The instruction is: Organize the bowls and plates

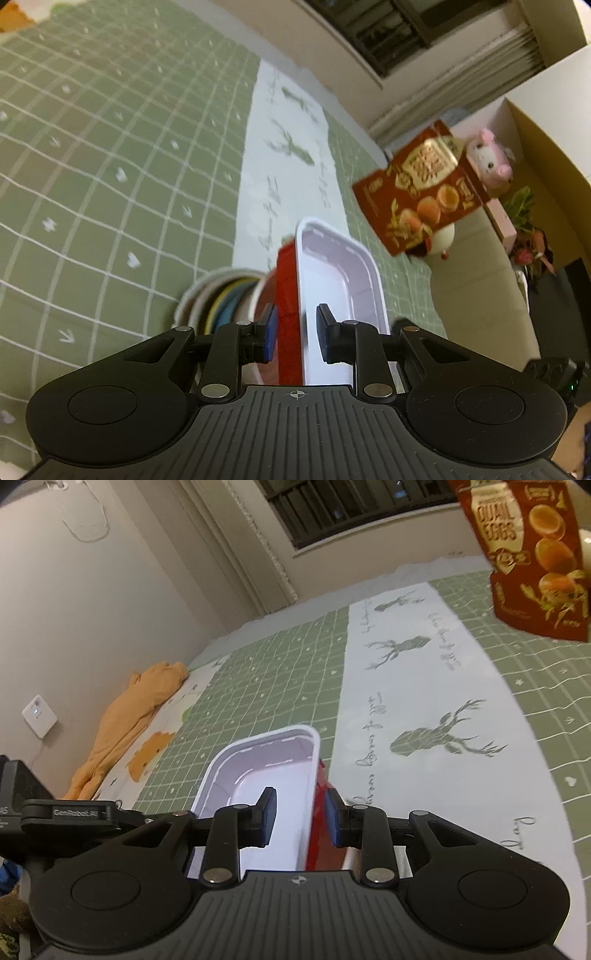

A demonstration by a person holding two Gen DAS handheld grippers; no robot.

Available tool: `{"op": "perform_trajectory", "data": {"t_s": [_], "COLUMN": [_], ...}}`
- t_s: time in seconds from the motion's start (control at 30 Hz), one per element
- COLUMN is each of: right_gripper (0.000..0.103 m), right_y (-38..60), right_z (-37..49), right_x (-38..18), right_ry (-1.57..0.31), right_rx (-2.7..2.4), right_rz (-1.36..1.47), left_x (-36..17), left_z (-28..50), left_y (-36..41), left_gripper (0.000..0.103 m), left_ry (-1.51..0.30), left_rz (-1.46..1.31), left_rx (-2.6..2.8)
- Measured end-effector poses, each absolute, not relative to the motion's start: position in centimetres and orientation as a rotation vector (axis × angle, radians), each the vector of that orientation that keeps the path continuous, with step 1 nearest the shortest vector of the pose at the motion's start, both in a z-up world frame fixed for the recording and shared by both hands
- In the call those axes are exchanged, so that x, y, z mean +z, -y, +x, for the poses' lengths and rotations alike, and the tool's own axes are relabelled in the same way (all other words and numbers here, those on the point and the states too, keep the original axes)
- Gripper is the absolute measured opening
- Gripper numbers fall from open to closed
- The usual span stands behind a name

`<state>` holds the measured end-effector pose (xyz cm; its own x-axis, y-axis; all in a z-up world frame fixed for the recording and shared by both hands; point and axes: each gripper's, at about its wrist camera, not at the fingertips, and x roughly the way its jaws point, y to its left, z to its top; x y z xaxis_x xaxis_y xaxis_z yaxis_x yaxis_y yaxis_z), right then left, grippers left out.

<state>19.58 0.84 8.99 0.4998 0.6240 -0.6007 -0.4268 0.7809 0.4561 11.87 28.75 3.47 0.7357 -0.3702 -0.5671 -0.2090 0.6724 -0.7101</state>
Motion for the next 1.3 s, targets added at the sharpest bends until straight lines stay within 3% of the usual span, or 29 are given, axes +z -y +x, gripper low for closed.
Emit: {"op": "perform_trajectory", "data": {"t_s": [0.2, 0.3, 0.43, 0.6, 0.73, 0.87, 1.3], "right_gripper": [0.029, 0.037, 0.043, 0.048, 0.049, 0.061, 0.062], "right_y": [1.2, 2.2, 3.6, 4.2, 4.5, 5.2, 5.6], "right_z": [17.0, 14.2, 9.3, 3.0, -0.7, -2.2, -3.4], "right_x": [10.0, 10.5, 9.5, 6.5, 4.5, 4.3, 4.6], "right_ry": [-0.785, -0.729, -0.682, -0.641, -0.650, -0.659, -0.637], "right_rx": [0.621, 0.612, 0.650, 0.675, 0.647, 0.656, 0.600], "right_rz": [0.287, 0.269, 0.259, 0.162, 0.064, 0.070, 0.005], "left_x": [6.4, 6.8, 5.5, 2.1, 0.7, 1.0, 1.4], "left_z": [7.6, 4.7, 0.7, -3.8, -6.1, -7.9, -8.2], "left_y": [-26.4, -23.3, -18.2, -11.9, -8.3, -7.1, -6.4], "left_gripper": [0.025, 0.025, 0.024, 0.015, 0.015, 0.012, 0.012], "left_ry": [-0.610, -0.551, -0.504, -0.461, -0.504, -0.495, -0.576], "left_rz": [-0.695, -0.609, -0.494, -0.332, -0.221, -0.181, -0.217], "left_rx": [0.009, 0.008, 0.008, 0.035, 0.099, 0.171, 0.169]}}
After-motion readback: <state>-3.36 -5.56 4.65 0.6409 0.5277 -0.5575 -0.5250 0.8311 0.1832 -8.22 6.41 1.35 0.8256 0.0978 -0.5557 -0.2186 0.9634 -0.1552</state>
